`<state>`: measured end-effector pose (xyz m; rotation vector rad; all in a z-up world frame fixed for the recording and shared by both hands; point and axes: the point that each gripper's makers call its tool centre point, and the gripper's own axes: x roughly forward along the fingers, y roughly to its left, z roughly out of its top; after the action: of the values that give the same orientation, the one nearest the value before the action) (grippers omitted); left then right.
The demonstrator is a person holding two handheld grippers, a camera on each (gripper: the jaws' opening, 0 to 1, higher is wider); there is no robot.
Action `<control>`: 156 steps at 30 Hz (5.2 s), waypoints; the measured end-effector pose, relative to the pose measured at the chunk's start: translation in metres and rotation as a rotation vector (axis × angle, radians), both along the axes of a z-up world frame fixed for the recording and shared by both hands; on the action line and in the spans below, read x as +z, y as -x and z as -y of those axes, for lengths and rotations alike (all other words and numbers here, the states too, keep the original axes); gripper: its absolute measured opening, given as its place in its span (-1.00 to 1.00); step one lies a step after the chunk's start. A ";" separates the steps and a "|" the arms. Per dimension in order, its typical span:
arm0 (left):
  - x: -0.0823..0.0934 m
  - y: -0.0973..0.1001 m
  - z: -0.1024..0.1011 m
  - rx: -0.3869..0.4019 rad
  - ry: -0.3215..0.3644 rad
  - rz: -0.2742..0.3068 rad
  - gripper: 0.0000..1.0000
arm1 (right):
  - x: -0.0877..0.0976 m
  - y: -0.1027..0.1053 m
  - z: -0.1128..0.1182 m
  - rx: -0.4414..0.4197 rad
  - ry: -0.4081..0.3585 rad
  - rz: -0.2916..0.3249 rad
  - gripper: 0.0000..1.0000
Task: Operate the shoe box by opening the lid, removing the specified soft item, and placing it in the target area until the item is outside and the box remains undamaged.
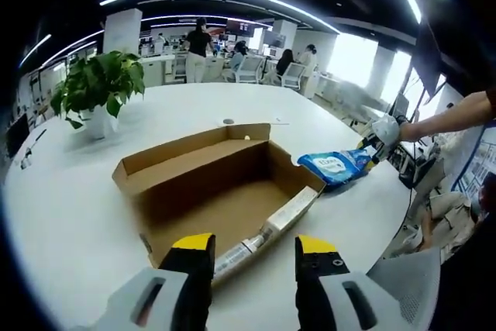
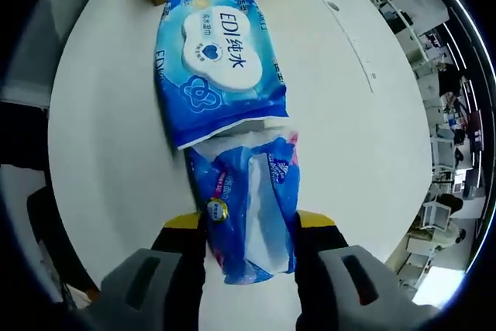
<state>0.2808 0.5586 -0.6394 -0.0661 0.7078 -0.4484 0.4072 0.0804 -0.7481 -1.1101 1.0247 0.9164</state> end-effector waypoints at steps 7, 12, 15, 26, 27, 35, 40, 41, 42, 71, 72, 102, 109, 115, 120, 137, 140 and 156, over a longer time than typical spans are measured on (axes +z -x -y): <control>-0.001 0.001 -0.002 0.016 0.029 0.007 -0.17 | 0.026 0.010 -0.007 -0.019 -0.006 0.011 -0.14; -0.003 0.003 -0.001 0.016 0.045 0.007 -0.18 | 0.044 0.008 -0.015 -0.162 -0.116 0.025 -0.14; -0.004 0.004 -0.002 0.016 0.056 0.006 -0.18 | 0.056 0.003 -0.021 -0.258 -0.203 0.039 -0.13; -0.003 0.003 -0.007 0.032 0.078 0.010 -0.18 | 0.085 -0.015 -0.049 -0.543 -0.553 0.060 -0.06; -0.003 0.003 -0.008 0.034 0.080 0.011 -0.18 | 0.084 -0.014 -0.050 -0.539 -0.551 0.059 -0.06; -0.004 0.004 -0.008 0.040 0.093 0.008 -0.18 | 0.088 -0.016 -0.072 -0.527 -0.588 0.055 -0.07; -0.004 0.005 -0.008 0.044 0.099 0.008 -0.18 | 0.094 -0.019 -0.106 -0.497 -0.647 0.043 -0.07; -0.004 0.005 -0.008 0.044 0.100 0.008 -0.18 | 0.096 -0.019 -0.116 -0.487 -0.659 0.040 -0.07; -0.004 0.005 -0.008 0.044 0.101 0.008 -0.18 | 0.096 -0.019 -0.123 -0.479 -0.663 0.036 -0.07; 0.001 0.020 -0.046 0.135 0.116 0.031 -0.18 | 0.085 0.011 -0.329 -0.114 -0.715 -0.099 -0.09; 0.001 0.018 -0.048 0.140 0.116 0.030 -0.18 | 0.084 0.012 -0.330 -0.107 -0.712 -0.103 -0.09; -0.009 0.028 -0.065 0.186 0.137 0.020 -0.17 | 0.040 0.041 -0.376 0.380 -0.365 -0.286 -0.08; -0.007 0.027 -0.065 0.184 0.135 0.020 -0.17 | 0.022 0.044 -0.374 0.422 -0.283 -0.325 -0.07; -0.005 0.025 -0.061 0.178 0.130 0.021 -0.17 | 0.015 0.049 -0.379 0.444 -0.270 -0.348 -0.09; -0.004 0.023 -0.059 0.172 0.129 0.021 -0.17 | 0.017 0.042 -0.382 0.457 -0.284 -0.302 -0.02; -0.003 0.023 -0.056 0.164 0.124 0.018 -0.17 | 0.025 0.044 -0.390 0.376 -0.328 -0.329 0.04; -0.002 0.022 -0.055 0.161 0.125 0.021 -0.17 | 0.022 0.053 -0.390 0.414 -0.300 -0.344 0.03; 0.000 0.017 -0.053 0.154 0.125 0.027 -0.17 | -0.019 0.059 -0.379 0.516 -0.094 -0.278 -0.46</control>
<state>0.2638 0.6116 -0.6398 -0.2303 0.6427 -0.3448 0.3485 0.4599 -0.7671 -1.2125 0.9171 1.5512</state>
